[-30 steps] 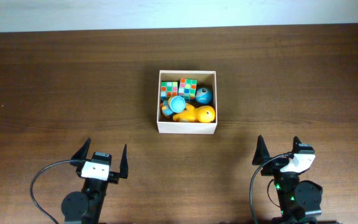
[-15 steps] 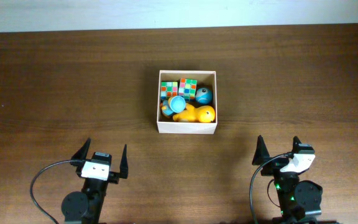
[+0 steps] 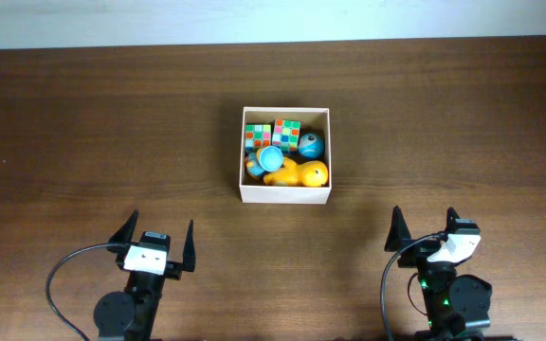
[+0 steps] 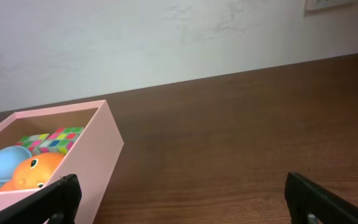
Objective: Pack container
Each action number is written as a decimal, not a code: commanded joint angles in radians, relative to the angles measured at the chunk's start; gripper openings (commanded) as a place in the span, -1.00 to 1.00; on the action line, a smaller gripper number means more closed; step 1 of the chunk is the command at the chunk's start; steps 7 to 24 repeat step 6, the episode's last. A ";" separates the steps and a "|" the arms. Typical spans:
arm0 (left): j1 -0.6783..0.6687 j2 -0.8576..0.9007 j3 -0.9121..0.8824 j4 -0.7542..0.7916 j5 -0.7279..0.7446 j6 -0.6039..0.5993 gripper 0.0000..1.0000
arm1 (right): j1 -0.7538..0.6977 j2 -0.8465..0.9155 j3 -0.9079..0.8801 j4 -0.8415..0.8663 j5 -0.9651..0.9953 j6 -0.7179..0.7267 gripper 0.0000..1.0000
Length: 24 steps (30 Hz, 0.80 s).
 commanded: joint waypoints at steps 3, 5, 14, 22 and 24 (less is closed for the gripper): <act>0.005 -0.010 -0.009 0.003 -0.004 0.013 0.98 | -0.006 -0.011 -0.013 0.004 -0.006 -0.004 0.98; 0.005 -0.010 -0.009 0.003 -0.004 0.013 0.98 | -0.006 -0.011 -0.013 0.004 -0.006 -0.004 0.97; 0.005 -0.010 -0.009 0.003 -0.004 0.013 0.99 | -0.006 -0.011 -0.013 0.004 -0.006 -0.004 0.97; 0.005 -0.010 -0.009 0.003 -0.004 0.013 0.99 | -0.006 -0.011 -0.013 0.004 -0.006 -0.004 0.97; 0.005 -0.010 -0.009 0.003 -0.004 0.013 0.99 | -0.006 -0.011 -0.013 0.004 -0.006 -0.004 0.97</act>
